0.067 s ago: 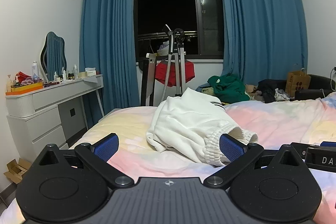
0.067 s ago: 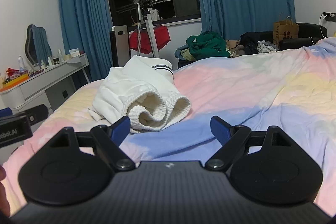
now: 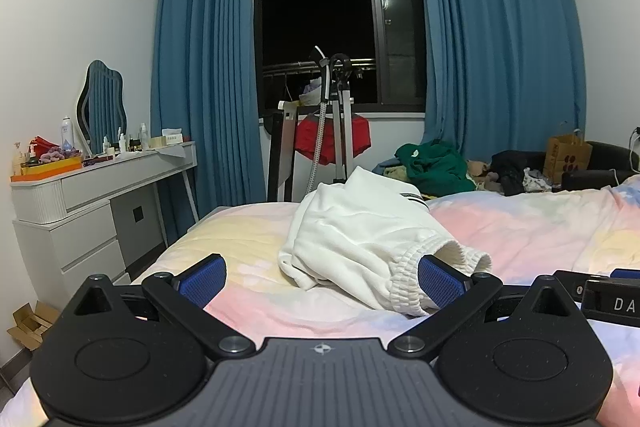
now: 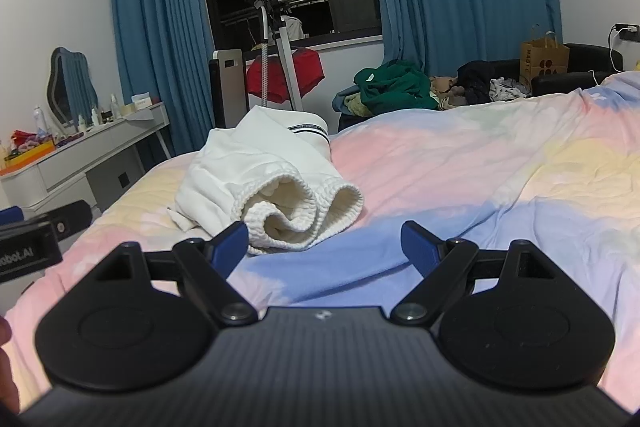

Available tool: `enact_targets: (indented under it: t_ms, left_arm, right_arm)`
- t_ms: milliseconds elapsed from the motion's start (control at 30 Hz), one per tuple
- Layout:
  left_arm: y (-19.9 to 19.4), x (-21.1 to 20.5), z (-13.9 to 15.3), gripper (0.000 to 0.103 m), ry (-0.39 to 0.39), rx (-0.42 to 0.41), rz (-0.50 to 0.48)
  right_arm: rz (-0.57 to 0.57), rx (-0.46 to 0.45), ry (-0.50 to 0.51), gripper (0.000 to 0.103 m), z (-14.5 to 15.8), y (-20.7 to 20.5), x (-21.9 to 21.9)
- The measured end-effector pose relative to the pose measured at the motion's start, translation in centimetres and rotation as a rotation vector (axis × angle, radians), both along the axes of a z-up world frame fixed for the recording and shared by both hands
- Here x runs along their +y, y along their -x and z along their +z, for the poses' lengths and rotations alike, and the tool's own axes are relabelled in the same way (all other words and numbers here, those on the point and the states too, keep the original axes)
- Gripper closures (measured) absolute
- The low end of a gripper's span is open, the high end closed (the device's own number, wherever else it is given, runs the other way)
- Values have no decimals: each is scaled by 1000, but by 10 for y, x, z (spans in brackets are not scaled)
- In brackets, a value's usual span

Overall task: Fold clothes
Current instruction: 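Move both tools toward the white sweatpants on the bed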

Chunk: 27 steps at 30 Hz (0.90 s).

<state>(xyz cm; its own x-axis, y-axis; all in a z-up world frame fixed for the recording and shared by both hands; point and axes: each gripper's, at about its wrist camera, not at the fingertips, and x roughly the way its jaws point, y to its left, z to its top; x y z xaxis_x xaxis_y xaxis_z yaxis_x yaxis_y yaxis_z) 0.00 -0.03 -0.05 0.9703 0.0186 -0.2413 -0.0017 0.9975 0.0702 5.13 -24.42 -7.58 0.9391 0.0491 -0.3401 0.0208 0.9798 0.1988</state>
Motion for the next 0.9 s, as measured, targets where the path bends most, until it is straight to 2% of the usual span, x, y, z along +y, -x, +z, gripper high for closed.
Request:
enact_targets:
  t_ms: [300,733,900]
  left_arm:
    - [-7,5,-4,0,15,15,8]
    - [0,3,-2,0,-14,-6,28]
    - [-3,7,-1,0,11,23,32]
  right_arm:
    - [-2,-5,8,18,-1,2,-1]
    - [7,-25,1,18,3,2,0]
    - [12,-35,-5,18,4,4,0]
